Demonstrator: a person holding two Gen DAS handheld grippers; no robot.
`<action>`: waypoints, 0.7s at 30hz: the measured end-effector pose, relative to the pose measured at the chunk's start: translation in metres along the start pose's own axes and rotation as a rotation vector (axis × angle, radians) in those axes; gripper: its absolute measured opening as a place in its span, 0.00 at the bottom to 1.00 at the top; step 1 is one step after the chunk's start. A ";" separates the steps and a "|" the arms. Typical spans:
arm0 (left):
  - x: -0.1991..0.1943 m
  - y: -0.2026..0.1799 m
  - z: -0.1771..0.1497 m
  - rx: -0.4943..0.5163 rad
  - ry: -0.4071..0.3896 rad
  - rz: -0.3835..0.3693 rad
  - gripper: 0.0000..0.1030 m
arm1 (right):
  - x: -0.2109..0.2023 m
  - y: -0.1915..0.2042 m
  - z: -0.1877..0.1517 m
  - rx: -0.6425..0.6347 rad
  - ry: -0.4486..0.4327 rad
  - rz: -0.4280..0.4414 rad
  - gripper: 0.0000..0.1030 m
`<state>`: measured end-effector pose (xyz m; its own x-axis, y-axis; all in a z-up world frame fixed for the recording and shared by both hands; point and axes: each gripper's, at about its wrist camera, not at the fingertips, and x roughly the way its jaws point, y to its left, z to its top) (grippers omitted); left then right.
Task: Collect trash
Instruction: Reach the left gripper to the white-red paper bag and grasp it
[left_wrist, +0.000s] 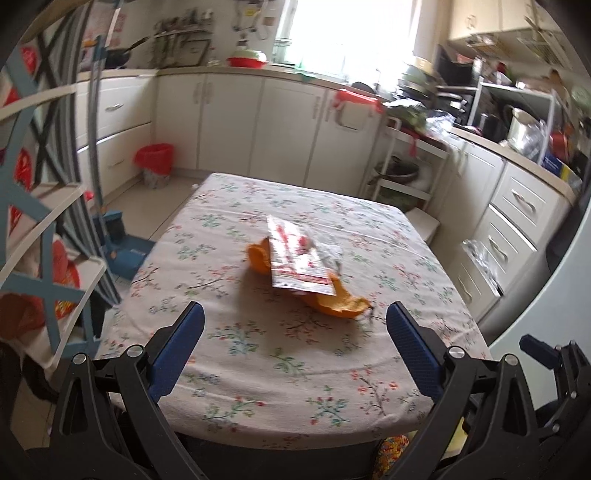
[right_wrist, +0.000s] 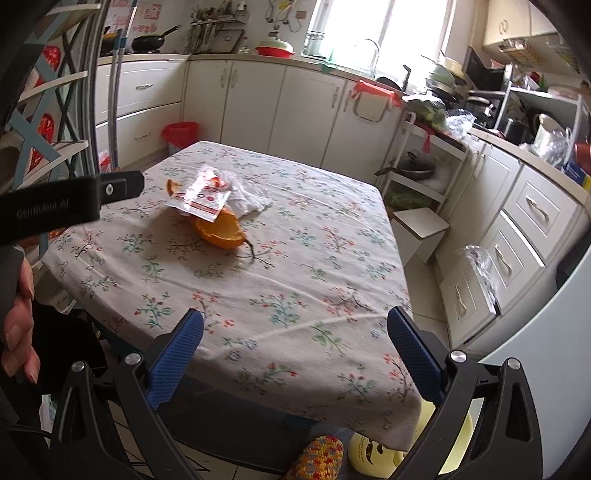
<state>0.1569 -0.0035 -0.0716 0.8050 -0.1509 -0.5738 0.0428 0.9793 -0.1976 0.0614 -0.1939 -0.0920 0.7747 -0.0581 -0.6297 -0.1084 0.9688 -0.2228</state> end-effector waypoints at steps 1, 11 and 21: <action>0.000 0.005 0.001 -0.011 0.002 0.013 0.92 | 0.001 0.002 0.001 -0.006 -0.001 0.002 0.92; 0.017 0.052 0.025 -0.182 0.031 0.035 0.92 | 0.020 0.033 0.032 -0.080 -0.025 0.026 0.92; 0.115 -0.002 0.073 0.081 0.149 -0.033 0.91 | 0.054 0.024 0.041 -0.038 0.037 0.035 0.92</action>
<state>0.2923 -0.0133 -0.0788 0.7058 -0.1953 -0.6810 0.1198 0.9803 -0.1569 0.1262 -0.1643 -0.1004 0.7465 -0.0336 -0.6646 -0.1593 0.9607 -0.2274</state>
